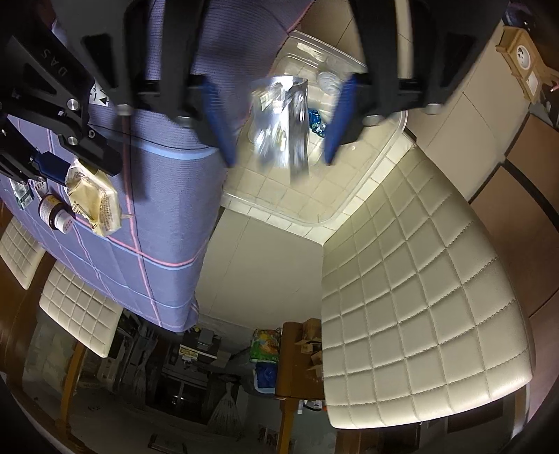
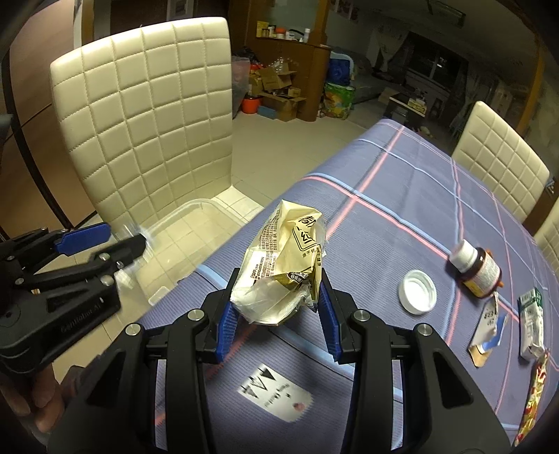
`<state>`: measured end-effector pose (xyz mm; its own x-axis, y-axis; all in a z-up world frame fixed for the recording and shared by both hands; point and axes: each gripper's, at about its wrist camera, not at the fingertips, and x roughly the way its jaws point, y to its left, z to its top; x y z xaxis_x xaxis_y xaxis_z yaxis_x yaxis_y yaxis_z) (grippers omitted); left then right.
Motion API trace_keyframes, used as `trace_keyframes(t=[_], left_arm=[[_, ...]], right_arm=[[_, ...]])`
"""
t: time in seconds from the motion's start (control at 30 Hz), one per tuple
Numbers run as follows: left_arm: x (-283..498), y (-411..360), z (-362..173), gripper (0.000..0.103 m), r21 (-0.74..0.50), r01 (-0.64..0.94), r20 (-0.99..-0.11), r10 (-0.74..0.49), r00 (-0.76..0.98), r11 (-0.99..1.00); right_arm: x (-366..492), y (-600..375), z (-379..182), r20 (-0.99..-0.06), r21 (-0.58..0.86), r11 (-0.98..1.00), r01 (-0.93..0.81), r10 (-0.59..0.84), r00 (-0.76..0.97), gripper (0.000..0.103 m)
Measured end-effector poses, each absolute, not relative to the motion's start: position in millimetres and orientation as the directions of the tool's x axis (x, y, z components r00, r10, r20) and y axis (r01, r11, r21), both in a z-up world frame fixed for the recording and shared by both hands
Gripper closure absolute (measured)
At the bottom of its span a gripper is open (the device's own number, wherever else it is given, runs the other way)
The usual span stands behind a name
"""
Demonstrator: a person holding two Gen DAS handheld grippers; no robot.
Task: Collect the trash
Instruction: 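Open the left tool over the bin while the right tool drops the cream wrapper in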
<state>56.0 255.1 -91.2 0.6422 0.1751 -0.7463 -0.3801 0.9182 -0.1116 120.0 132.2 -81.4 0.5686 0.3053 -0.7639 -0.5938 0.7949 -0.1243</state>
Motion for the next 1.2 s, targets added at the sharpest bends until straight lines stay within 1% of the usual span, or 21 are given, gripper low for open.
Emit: trace_keyframes(t=[0.03,0.1,0.2,0.4,0.57,0.63,0.7,0.73,0.93,1.03,1.2], left_arm=[[54,256,-90,0.029,-0.110,-0.387,-0.736,0.186,0.650,0.915],[51,256,-87,0.022,-0.100,-0.390,-0.719,0.205,0.664,0.915],[50,256,-85,0.021,-0.083,-0.396,-0.712,0.224,0.665,0.914],[44,269,-87,0.021,-0.085,-0.433,-0.714,0.248,0.655,0.897],[36,280,-88,0.021,-0.062,-0.470,-0.710,0.292,0.641,0.880],[34,284,-89,0.021,-0.067,-0.481,-0.712,0.296,0.637,0.874],[30,289,-90,0.021,-0.074,-0.490,-0.715,0.296,0.633,0.868],[29,291,-91,0.021,-0.076,-0.494,-0.717,0.298,0.631,0.866],[25,293,-91,0.021,-0.082,-0.500,-0.720,0.296,0.628,0.862],[27,290,-91,0.021,-0.087,-0.491,-0.720,0.286,0.632,0.867],[29,284,-88,0.021,-0.073,-0.485,-0.715,0.293,0.635,0.871]], right_arm=[[120,133,-82,-0.764,-0.123,0.794,-0.596,0.307,0.567,0.061],[121,136,-82,-0.764,-0.122,0.791,-0.599,0.310,0.565,0.061],[123,139,-83,-0.767,-0.124,0.789,-0.601,0.308,0.562,0.061],[123,149,-86,-0.774,-0.121,0.779,-0.616,0.314,0.550,0.061],[121,161,-86,-0.777,-0.120,0.759,-0.640,0.329,0.536,0.061],[119,167,-85,-0.778,-0.114,0.749,-0.652,0.341,0.527,0.059],[118,172,-85,-0.780,-0.101,0.736,-0.670,0.359,0.512,0.050],[118,173,-84,-0.779,-0.094,0.733,-0.674,0.367,0.508,0.049],[119,175,-84,-0.780,-0.094,0.742,-0.664,0.360,0.512,0.048],[121,172,-84,-0.783,-0.084,0.748,-0.658,0.359,0.507,0.043],[122,168,-82,-0.778,-0.080,0.755,-0.651,0.361,0.514,0.041]])
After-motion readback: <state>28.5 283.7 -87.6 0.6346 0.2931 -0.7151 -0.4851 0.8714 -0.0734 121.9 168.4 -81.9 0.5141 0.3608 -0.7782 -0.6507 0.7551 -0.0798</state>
